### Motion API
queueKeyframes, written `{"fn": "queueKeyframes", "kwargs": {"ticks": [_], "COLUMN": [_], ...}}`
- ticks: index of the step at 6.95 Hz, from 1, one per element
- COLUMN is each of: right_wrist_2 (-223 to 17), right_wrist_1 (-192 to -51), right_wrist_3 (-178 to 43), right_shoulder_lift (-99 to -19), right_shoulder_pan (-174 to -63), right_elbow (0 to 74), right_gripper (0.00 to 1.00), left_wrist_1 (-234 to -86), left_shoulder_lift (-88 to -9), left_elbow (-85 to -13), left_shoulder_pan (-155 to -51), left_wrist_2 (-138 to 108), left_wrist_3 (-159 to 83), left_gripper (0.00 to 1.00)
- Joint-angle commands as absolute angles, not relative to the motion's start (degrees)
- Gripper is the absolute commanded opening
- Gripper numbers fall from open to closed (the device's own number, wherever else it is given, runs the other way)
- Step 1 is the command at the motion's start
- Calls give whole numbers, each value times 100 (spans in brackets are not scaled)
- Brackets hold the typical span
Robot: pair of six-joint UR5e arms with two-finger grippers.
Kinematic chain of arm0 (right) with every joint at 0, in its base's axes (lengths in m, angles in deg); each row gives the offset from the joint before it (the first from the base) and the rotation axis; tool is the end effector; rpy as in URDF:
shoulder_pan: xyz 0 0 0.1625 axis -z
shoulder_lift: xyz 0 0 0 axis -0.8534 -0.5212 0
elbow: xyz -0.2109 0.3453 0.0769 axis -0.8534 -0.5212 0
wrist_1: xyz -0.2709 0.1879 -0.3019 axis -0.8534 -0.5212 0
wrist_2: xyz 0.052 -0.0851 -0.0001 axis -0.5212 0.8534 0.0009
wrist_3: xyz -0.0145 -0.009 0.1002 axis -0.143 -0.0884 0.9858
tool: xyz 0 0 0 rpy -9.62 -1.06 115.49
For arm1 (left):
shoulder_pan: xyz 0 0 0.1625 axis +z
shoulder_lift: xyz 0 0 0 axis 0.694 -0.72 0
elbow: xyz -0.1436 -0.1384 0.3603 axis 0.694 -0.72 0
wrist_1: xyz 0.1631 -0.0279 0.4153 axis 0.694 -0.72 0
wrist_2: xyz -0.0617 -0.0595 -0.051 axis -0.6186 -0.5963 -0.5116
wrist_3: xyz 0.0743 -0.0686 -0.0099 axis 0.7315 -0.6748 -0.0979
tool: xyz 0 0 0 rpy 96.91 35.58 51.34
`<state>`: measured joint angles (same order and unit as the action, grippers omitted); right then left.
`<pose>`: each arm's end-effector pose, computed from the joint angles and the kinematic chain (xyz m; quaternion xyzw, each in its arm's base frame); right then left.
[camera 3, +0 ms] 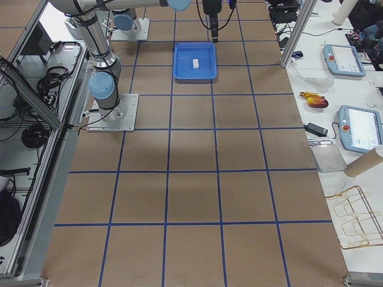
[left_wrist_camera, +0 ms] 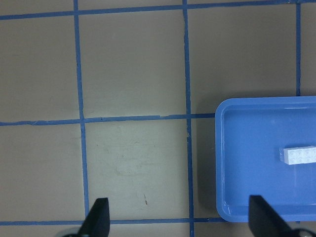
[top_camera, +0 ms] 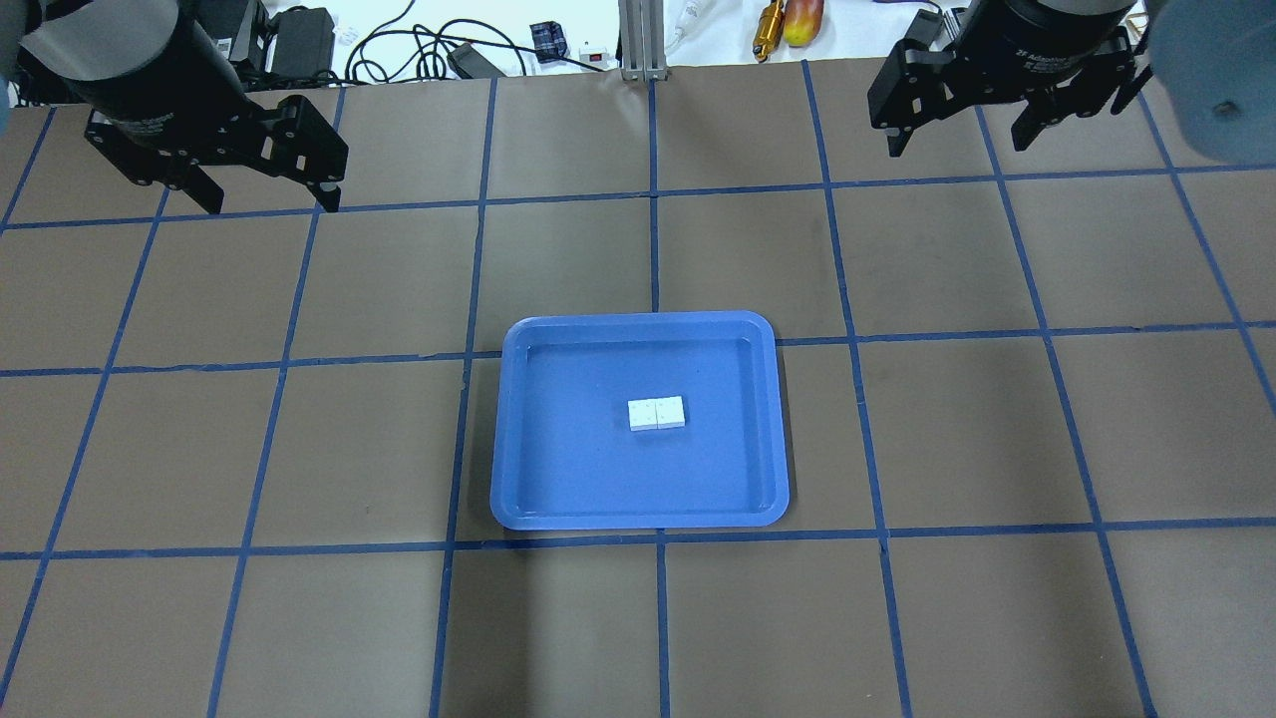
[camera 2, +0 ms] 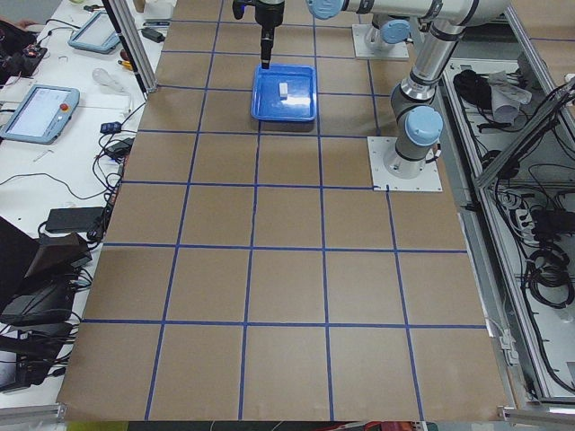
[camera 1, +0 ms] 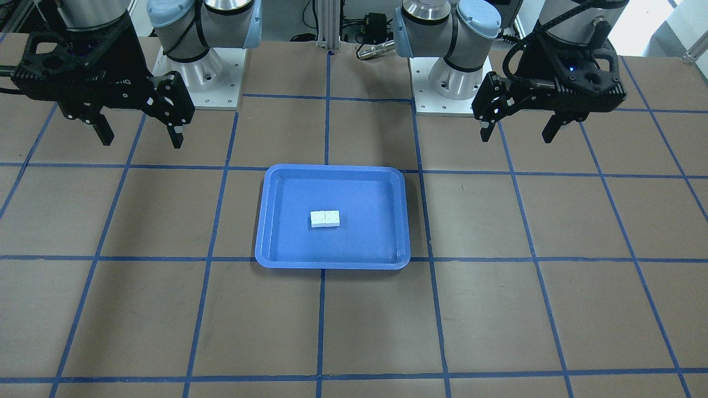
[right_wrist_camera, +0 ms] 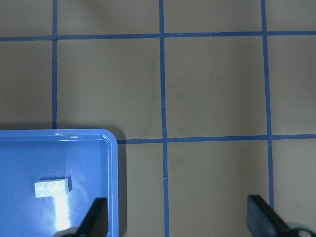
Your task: Assemble white blocks and place on blue tray
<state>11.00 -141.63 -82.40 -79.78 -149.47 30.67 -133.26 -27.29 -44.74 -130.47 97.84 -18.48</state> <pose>0.1392 -0.5367 0.5235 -0.0072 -0.9955 0.0943 0.0095 -0.0990 -0.5292 0.5174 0.0111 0.9987 -0.0468 0.0147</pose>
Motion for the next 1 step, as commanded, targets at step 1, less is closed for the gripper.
{"fn": "queueKeyframes", "kwargs": {"ticks": [1], "right_wrist_2": [1100], "right_wrist_1": [-14151], "right_wrist_3": [-8241], "right_shoulder_lift": [-7968], "right_shoulder_pan": [-14947], "right_elbow": [3042], "right_gripper": [100], "left_wrist_1": [-13318], "left_shoulder_lift": [-2738], "left_elbow": [-4476], "left_shoulder_pan": [-13052], "left_wrist_2": [9777], "left_wrist_3": [-1871], "left_gripper": [100]}}
